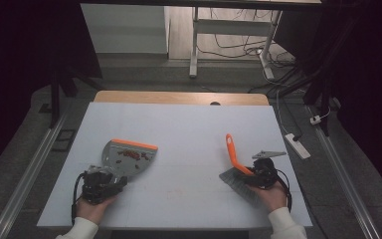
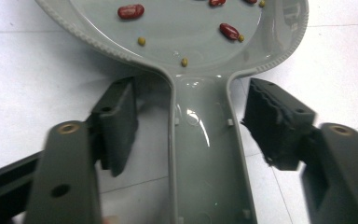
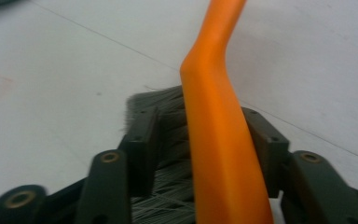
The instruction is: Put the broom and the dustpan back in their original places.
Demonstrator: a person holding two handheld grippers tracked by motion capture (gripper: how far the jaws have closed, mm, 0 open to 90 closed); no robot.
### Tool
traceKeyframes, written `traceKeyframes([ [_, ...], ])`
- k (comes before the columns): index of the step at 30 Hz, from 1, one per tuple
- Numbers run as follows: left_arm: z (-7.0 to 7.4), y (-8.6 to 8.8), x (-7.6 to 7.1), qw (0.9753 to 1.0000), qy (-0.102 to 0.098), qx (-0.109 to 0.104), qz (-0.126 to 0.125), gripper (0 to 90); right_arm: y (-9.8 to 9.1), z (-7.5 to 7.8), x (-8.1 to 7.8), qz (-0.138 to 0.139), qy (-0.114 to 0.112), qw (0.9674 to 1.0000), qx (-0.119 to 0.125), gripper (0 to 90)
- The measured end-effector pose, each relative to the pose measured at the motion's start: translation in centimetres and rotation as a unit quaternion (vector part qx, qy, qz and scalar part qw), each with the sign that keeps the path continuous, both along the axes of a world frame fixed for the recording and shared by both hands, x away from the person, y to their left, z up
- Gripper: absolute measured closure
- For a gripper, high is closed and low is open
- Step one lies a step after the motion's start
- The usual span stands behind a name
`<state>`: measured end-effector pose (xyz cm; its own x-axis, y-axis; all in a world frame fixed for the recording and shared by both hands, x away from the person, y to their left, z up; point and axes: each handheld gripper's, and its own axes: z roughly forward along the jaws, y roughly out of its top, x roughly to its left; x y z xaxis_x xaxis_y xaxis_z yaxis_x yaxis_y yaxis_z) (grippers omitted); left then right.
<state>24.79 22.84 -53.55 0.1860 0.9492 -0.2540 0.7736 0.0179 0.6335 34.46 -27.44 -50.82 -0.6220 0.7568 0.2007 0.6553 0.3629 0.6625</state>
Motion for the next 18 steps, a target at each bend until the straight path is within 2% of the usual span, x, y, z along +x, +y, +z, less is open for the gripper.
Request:
traceKeyframes([
  [3,0.2,0.1,-0.3,0.9999,-0.006,0.008,0.002,26.1,-0.3,-0.3,0.5,-0.016,0.010,0.9998,-0.011,42.7],
  [5,0.4,0.3,-0.5,0.9999,-0.010,0.010,0.001,25.8,-0.3,-0.4,0.5,-0.020,0.008,0.9996,-0.017,41.1],
  [7,0.5,0.5,-0.7,0.9998,-0.014,0.014,0.001,24.9,-0.3,-0.4,0.5,-0.027,-0.007,0.9990,-0.035,39.9],
  [11,1.0,1.1,-1.1,0.9993,-0.028,0.025,-0.006,25.7,-0.4,-0.1,0.2,-0.042,-0.023,0.9981,-0.040,38.0],
  [13,1.3,1.4,-1.3,0.9987,-0.037,0.032,-0.013,26.4,-0.6,0.0,0.0,-0.041,-0.030,0.9981,-0.035,38.1],
  [18,2.1,1.7,-1.5,0.9966,-0.059,0.040,-0.040,28.9,-0.5,0.7,-0.9,-0.033,-0.062,0.9971,-0.027,39.6],
])
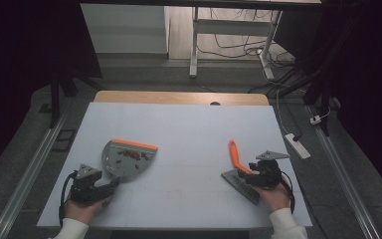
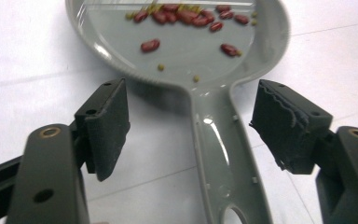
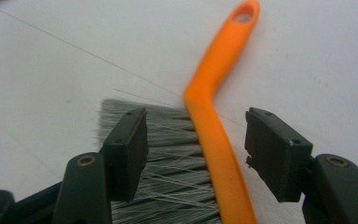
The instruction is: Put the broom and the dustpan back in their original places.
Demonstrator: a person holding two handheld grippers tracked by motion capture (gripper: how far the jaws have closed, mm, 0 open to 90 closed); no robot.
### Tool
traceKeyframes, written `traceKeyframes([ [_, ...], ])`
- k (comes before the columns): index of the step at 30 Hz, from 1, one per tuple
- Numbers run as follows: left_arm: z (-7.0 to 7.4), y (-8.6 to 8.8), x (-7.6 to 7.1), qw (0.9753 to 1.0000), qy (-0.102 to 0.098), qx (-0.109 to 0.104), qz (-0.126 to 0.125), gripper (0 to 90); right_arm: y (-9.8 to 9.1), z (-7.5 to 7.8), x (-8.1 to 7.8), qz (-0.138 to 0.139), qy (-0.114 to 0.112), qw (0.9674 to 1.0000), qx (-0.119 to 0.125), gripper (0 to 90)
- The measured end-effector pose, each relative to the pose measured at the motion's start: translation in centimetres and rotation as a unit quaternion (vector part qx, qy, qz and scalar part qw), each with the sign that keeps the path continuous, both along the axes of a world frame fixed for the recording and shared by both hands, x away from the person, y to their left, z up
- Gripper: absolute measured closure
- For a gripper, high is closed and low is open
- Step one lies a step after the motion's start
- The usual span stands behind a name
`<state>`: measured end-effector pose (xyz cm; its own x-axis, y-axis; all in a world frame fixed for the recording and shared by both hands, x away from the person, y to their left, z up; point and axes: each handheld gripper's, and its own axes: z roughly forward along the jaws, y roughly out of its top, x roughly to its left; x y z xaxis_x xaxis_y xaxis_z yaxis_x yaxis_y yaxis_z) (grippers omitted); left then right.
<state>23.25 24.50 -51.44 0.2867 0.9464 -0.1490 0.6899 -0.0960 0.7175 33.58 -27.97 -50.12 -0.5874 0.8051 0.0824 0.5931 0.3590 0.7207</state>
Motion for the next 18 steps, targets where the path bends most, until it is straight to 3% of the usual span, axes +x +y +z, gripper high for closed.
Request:
traceKeyframes([
  [3,0.5,-0.1,-0.2,0.9997,-0.015,0.002,-0.021,29.6,0.1,0.5,-0.7,0.015,-0.018,0.9997,0.007,41.0],
  [6,0.9,-0.4,-0.2,0.9979,-0.026,-0.002,-0.060,29.8,0.4,1.0,-1.4,0.040,-0.030,0.9985,0.021,42.7],
  [7,1.0,-0.5,-0.1,0.9966,-0.028,-0.005,-0.077,30.1,0.7,1.3,-1.9,0.064,-0.034,0.9970,0.028,43.1],
  [12,1.2,-1.2,0.6,0.9889,-0.032,-0.006,-0.145,32.5,1.2,1.5,-2.7,0.095,-0.039,0.9941,0.035,43.2],
  [18,1.3,-1.6,1.5,0.9847,-0.027,-0.005,-0.172,32.6,1.4,1.4,-3.1,0.115,-0.051,0.9911,0.042,43.2],
])
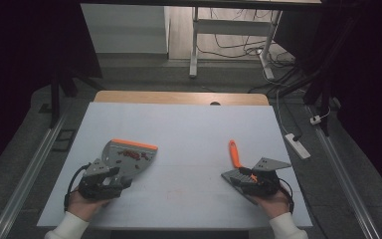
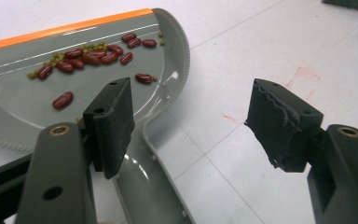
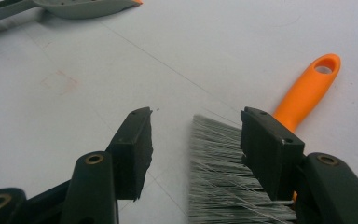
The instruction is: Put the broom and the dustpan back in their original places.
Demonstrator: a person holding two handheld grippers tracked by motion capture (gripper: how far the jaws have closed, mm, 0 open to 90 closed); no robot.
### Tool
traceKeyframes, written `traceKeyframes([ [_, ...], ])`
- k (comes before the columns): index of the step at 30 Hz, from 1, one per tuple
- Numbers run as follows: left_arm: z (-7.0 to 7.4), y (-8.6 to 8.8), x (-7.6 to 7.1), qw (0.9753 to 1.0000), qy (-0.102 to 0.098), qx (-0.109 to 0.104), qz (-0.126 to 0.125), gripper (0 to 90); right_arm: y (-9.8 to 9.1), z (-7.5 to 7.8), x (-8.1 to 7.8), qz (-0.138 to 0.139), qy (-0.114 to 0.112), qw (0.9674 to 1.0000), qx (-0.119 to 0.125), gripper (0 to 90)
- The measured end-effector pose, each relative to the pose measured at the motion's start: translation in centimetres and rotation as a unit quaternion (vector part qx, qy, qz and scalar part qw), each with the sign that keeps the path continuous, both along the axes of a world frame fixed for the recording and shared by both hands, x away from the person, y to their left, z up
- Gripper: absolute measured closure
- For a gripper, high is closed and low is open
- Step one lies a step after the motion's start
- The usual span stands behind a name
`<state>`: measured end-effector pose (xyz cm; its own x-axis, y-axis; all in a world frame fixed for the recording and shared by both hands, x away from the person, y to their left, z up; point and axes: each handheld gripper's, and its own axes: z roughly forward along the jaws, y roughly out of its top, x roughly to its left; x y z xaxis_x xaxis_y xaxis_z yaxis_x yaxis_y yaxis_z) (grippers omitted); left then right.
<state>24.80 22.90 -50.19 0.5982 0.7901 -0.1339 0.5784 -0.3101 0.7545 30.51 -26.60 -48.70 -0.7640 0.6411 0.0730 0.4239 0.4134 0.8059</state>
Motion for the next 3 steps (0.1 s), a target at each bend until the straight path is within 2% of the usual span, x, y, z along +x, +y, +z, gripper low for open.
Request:
traceKeyframes([
  [3,-0.07,-0.16,0.10,1.0000,0.001,0.003,-0.007,32.5,0.11,0.13,-0.32,0.005,-0.010,0.9999,-0.001,43.3],
])
